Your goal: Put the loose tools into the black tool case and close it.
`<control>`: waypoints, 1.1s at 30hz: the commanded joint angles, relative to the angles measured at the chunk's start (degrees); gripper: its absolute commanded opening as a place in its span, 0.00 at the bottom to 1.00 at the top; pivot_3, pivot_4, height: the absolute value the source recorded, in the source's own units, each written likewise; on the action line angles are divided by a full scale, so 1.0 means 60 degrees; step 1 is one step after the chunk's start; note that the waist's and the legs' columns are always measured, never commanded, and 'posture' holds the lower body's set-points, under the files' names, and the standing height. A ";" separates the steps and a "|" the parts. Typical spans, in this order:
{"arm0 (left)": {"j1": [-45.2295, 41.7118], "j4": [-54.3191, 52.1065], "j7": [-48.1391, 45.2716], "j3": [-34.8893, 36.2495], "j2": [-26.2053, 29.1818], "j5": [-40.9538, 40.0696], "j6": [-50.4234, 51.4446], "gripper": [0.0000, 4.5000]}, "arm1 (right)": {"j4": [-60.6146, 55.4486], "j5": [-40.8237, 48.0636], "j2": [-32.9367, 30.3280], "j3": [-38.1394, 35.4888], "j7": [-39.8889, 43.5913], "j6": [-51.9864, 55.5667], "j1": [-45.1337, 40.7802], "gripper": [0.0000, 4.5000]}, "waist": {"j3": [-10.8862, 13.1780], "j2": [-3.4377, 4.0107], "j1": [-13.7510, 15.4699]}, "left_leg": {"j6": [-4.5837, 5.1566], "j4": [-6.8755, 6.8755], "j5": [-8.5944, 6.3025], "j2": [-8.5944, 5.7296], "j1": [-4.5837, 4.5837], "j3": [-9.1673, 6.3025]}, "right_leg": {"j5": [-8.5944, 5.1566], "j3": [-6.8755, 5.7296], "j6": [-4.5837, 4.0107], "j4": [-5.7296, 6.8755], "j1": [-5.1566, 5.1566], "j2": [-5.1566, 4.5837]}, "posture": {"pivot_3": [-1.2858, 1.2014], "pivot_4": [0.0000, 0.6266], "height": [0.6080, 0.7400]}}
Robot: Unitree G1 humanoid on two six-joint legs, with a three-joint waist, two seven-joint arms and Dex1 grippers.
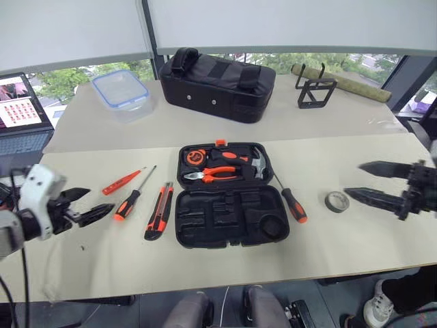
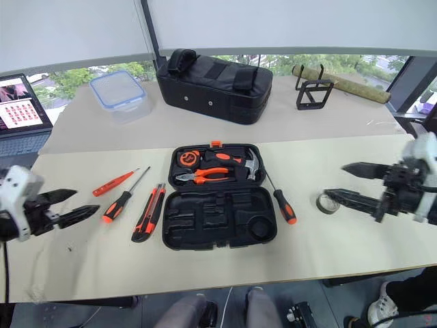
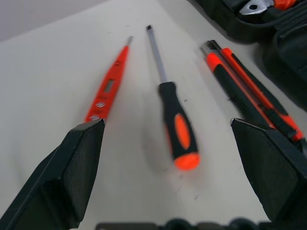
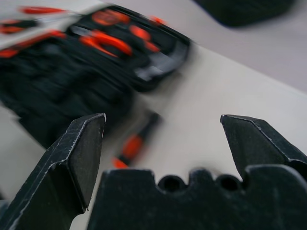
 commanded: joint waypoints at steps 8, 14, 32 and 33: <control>-0.1225 0.0805 0.1324 -0.3051 -0.0316 0.1483 0.0361 1.00 | -0.1617 0.0453 0.0739 0.2405 -0.0284 -0.0152 -0.1983 1.00 | 0.0003 -0.0005 0.0008 | -0.0001 0.0001 0.0002 -0.0004 -0.0001 0.0009 | 0.0001 -0.0009 -0.0001 -0.0005 -0.0004 0.0001 | 0.52 0.24 0.86; -0.1501 0.1588 0.1358 -0.3451 -0.0800 0.1976 -0.0328 0.88 | -0.1668 0.0309 0.1129 0.3079 -0.0409 -0.0249 -0.2496 1.00 | -0.0006 0.0009 0.0185 | -0.0010 0.0006 0.0007 -0.0005 0.0007 0.0008 | 0.0005 -0.0007 -0.0008 0.0004 0.0006 -0.0007 | 0.52 0.24 0.86; -0.4663 0.1388 -0.2962 -0.3734 -0.0253 0.0815 -0.2744 0.19 | -0.1769 -0.0099 0.0575 0.2669 -0.0046 -0.0388 -0.1089 1.00 | 0.0009 -0.0019 0.0311 | -0.0011 0.0055 0.0012 -0.0004 -0.0020 -0.0003 | 0.0011 -0.0029 -0.0015 0.0008 0.0001 -0.0004 | 0.52 0.24 0.86; -0.5077 0.1538 -0.3442 -0.4188 -0.0213 0.1033 -0.2955 0.19 | -0.1771 -0.0232 0.0542 0.2693 -0.0077 -0.0483 -0.1028 1.00 | 0.0009 -0.0020 0.0320 | -0.0009 0.0057 0.0011 -0.0006 -0.0019 -0.0002 | 0.0012 -0.0030 -0.0014 0.0007 0.0005 -0.0006 | 0.52 0.24 0.86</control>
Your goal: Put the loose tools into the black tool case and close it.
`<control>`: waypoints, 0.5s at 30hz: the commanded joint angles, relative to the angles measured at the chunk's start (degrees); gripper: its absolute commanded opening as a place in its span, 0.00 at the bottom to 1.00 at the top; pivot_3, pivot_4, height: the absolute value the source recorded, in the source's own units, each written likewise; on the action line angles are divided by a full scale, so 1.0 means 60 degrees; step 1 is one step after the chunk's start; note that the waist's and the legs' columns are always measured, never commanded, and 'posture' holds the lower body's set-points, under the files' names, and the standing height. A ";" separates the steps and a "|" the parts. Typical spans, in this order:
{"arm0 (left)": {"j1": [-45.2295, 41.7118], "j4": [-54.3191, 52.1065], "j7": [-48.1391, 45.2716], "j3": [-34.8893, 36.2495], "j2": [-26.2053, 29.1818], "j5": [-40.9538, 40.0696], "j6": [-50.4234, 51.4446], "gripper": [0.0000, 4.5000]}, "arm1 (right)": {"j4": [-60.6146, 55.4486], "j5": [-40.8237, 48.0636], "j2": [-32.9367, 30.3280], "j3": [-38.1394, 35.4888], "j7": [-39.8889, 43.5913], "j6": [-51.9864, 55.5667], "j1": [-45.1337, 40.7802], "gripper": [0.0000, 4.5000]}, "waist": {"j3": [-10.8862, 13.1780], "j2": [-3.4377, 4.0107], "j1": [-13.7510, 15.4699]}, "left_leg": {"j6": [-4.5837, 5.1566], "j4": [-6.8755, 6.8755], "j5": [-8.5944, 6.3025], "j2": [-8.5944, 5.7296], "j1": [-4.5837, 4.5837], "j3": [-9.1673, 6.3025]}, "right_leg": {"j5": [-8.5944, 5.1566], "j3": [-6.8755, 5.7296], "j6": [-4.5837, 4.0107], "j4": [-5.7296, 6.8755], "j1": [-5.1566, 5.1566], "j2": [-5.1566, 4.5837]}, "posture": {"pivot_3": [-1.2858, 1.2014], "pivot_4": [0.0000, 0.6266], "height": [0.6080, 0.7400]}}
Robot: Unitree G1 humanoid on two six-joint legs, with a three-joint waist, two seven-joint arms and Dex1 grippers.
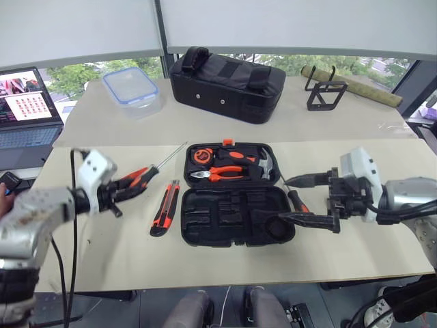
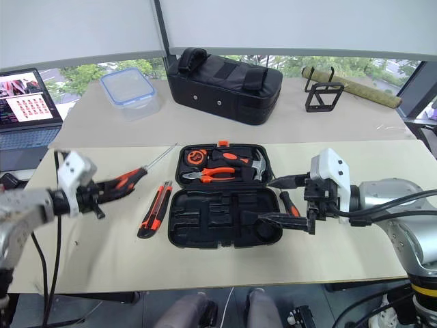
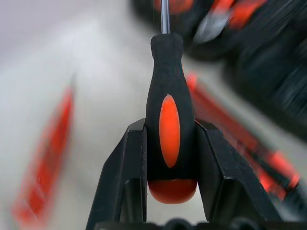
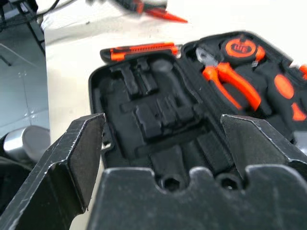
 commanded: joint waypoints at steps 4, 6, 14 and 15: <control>-0.2954 0.1436 -0.3096 -0.3529 -0.0477 0.1816 -0.2441 0.19 | -0.0239 -0.0354 -0.0263 -0.0392 -0.0075 -0.0318 0.0359 1.00 | -0.0002 0.0002 -0.0073 | 0.0011 0.0021 0.0002 -0.0001 0.0005 0.0014 | 0.0003 -0.0009 0.0006 0.0005 0.0005 0.0003 | 0.52 0.24 0.86; -0.3563 0.2131 -0.3163 -0.4278 -0.1036 0.2483 -0.2926 0.19 | -0.0389 -0.0472 -0.0309 -0.0419 -0.0101 -0.0376 0.0524 1.00 | -0.0002 0.0001 -0.0085 | 0.0033 0.0022 0.0015 0.0003 -0.0001 0.0018 | 0.0003 -0.0003 0.0005 0.0003 0.0001 0.0005 | 0.52 0.24 0.86; -0.4550 0.3376 -0.3048 -0.5587 -0.2516 0.3873 -0.2772 0.19 | -0.1120 -0.0219 -0.0226 -0.1165 -0.0573 -0.0127 0.1224 1.00 | 0.0006 -0.0012 -0.0159 | 0.0080 0.0041 0.0040 0.0010 -0.0046 0.0011 | 0.0004 0.0014 0.0006 0.0004 -0.0026 0.0013 | 0.52 0.24 0.86; -0.4496 0.3371 -0.3035 -0.5655 -0.2568 0.3993 -0.2733 0.19 | -0.1202 -0.0243 -0.0212 -0.1204 -0.0631 -0.0149 0.1334 1.00 | 0.0006 -0.0012 -0.0160 | 0.0081 0.0042 0.0039 0.0010 -0.0047 0.0010 | 0.0004 0.0015 0.0006 0.0003 -0.0026 0.0013 | 0.52 0.24 0.86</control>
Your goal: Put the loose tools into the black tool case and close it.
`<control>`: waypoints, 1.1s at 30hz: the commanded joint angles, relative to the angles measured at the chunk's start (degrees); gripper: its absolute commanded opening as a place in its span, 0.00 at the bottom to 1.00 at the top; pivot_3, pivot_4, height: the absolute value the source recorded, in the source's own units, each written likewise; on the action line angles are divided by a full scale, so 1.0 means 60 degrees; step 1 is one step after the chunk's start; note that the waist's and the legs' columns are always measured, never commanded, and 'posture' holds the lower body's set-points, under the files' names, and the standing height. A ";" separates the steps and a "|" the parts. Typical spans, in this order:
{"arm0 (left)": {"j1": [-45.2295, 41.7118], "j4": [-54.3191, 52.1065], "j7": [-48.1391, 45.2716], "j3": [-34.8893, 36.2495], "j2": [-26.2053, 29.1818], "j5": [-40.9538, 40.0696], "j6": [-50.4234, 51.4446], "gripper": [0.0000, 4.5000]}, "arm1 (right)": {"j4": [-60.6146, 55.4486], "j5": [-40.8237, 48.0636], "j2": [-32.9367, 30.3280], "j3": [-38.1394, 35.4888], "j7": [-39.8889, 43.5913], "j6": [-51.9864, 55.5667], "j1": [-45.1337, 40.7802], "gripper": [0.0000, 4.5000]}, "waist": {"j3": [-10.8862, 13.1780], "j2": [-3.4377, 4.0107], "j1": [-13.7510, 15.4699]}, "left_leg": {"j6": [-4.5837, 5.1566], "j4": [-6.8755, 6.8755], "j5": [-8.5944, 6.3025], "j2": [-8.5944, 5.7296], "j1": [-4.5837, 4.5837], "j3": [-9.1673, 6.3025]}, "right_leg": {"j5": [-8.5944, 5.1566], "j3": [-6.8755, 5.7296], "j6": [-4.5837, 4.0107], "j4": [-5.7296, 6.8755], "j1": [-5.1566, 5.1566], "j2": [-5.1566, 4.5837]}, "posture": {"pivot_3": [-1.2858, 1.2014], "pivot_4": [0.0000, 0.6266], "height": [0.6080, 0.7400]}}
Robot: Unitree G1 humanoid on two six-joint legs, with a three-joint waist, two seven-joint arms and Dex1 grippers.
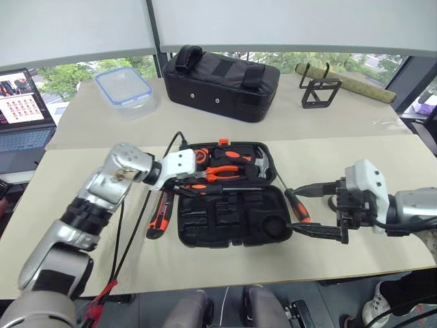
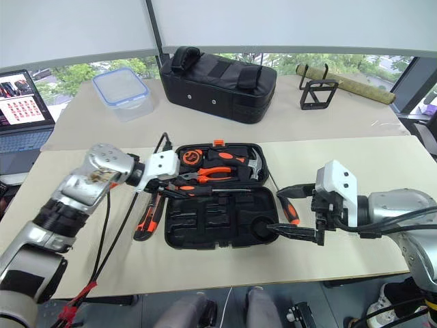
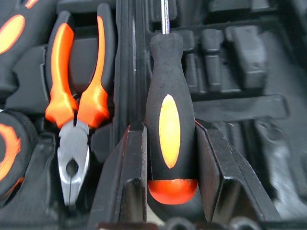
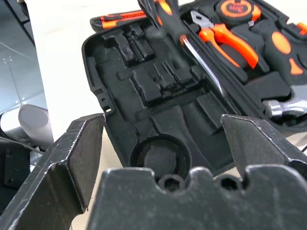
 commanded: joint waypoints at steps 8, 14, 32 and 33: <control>-0.0112 0.0088 0.0408 -0.0316 -0.0473 0.0998 0.0414 0.19 | -0.0531 0.0156 0.0057 -0.0483 -0.0584 -0.0033 0.0229 1.00 | 0.0000 0.0000 0.0079 | 0.0001 0.0019 0.0000 -0.0001 0.0008 -0.0001 | 0.0001 0.0003 0.0002 0.0009 0.0014 0.0000 | 0.52 0.24 0.86; -0.0066 -0.0181 0.0214 -0.0172 -0.0164 0.1052 0.0799 0.19 | -0.0527 0.0124 0.0094 -0.0315 -0.0680 -0.0097 0.0149 1.00 | 0.0000 -0.0001 0.0092 | 0.0001 0.0022 0.0000 -0.0002 0.0008 0.0000 | 0.0002 0.0004 0.0004 0.0015 0.0012 0.0001 | 0.52 0.24 0.86; -0.0663 -0.0178 0.0549 0.0273 -0.1006 0.0630 0.1346 0.62 | -0.0357 0.0162 0.0144 0.0073 -0.0496 -0.0095 -0.0277 1.00 | 0.0001 -0.0003 0.0120 | 0.0005 0.0039 -0.0001 -0.0003 -0.0003 -0.0002 | 0.0004 -0.0002 0.0007 0.0017 0.0010 0.0001 | 0.52 0.24 0.86; -0.0661 -0.0150 0.0553 0.0237 -0.1040 0.0653 0.1304 0.55 | -0.0357 0.0162 0.0148 0.0083 -0.0506 -0.0092 -0.0279 1.00 | 0.0001 -0.0003 0.0110 | 0.0004 0.0036 -0.0001 -0.0002 -0.0001 -0.0002 | 0.0004 -0.0001 0.0007 0.0018 0.0010 0.0001 | 0.52 0.24 0.86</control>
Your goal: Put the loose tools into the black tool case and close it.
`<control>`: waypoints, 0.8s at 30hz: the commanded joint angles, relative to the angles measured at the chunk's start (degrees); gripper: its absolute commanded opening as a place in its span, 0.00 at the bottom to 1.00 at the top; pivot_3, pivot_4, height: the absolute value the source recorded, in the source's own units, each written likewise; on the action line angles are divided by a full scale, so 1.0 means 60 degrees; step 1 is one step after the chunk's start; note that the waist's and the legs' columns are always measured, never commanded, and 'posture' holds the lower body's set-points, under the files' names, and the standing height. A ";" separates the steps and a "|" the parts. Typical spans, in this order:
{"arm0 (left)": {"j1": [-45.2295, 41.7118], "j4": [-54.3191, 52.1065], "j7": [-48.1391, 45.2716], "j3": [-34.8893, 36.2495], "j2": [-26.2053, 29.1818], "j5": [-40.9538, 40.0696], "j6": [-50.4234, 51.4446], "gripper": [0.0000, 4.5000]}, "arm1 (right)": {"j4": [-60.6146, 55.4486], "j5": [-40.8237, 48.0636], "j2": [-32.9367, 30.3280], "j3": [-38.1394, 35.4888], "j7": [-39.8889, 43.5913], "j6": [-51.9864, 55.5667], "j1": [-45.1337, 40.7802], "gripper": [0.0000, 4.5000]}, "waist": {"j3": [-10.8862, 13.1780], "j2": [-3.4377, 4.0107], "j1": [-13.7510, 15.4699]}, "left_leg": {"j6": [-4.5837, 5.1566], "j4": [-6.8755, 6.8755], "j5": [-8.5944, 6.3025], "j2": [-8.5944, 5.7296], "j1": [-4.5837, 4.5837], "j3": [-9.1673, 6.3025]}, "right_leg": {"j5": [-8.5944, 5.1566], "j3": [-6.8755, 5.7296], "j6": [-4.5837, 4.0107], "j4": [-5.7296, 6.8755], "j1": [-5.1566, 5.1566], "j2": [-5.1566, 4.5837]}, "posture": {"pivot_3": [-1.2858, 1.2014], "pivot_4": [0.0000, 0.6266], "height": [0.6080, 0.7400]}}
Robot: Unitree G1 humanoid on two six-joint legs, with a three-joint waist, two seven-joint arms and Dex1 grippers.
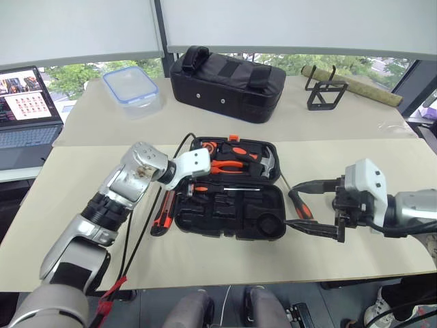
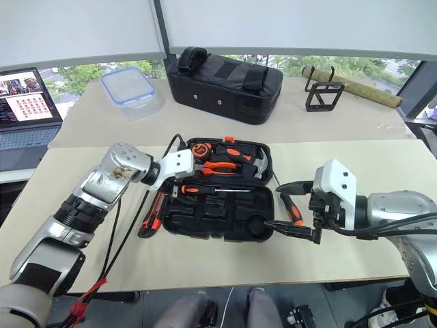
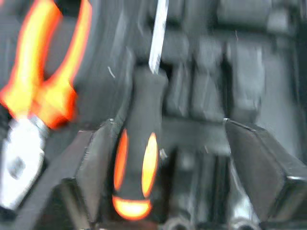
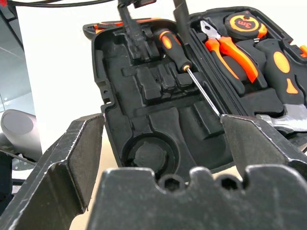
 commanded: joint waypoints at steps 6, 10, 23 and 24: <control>-0.0144 0.0498 0.0137 -0.0037 -0.0371 0.0211 -0.0600 0.07 | -0.0130 0.0153 0.0093 -0.0106 -0.0088 -0.0088 -0.0121 1.00 | 0.0000 -0.0001 -0.0029 | -0.0001 -0.0002 0.0000 0.0002 0.0000 0.0000 | 0.0000 0.0000 0.0000 0.0007 -0.0007 0.0004 | 0.52 0.24 0.86; -0.0048 0.0658 0.0080 -0.0342 -0.0417 0.0521 -0.0782 0.01 | -0.0154 0.0184 0.0130 -0.0150 -0.0151 -0.0044 -0.0078 1.00 | 0.0000 -0.0001 -0.0022 | 0.0000 0.0000 0.0000 0.0000 -0.0002 0.0000 | 0.0000 0.0001 0.0000 0.0005 -0.0006 0.0003 | 0.52 0.24 0.86; 0.0153 0.0920 0.0336 0.0463 -0.0569 0.0278 -0.0987 0.06 | 0.0158 -0.0496 0.0432 -0.0692 -0.1391 0.0125 0.0411 1.00 | -0.0007 0.0000 0.0048 | 0.0001 0.0010 -0.0001 -0.0003 0.0015 0.0000 | 0.0001 0.0003 0.0002 0.0008 0.0017 -0.0005 | 0.52 0.24 0.86; 0.0180 0.0725 0.0210 0.0827 -0.0516 -0.0113 -0.0730 0.12 | 0.0183 -0.0495 0.0497 -0.0845 -0.1642 0.0254 0.0452 1.00 | -0.0007 0.0001 0.0024 | 0.0002 0.0010 -0.0001 -0.0003 0.0014 0.0000 | 0.0001 0.0004 0.0002 0.0010 0.0013 -0.0004 | 0.52 0.24 0.86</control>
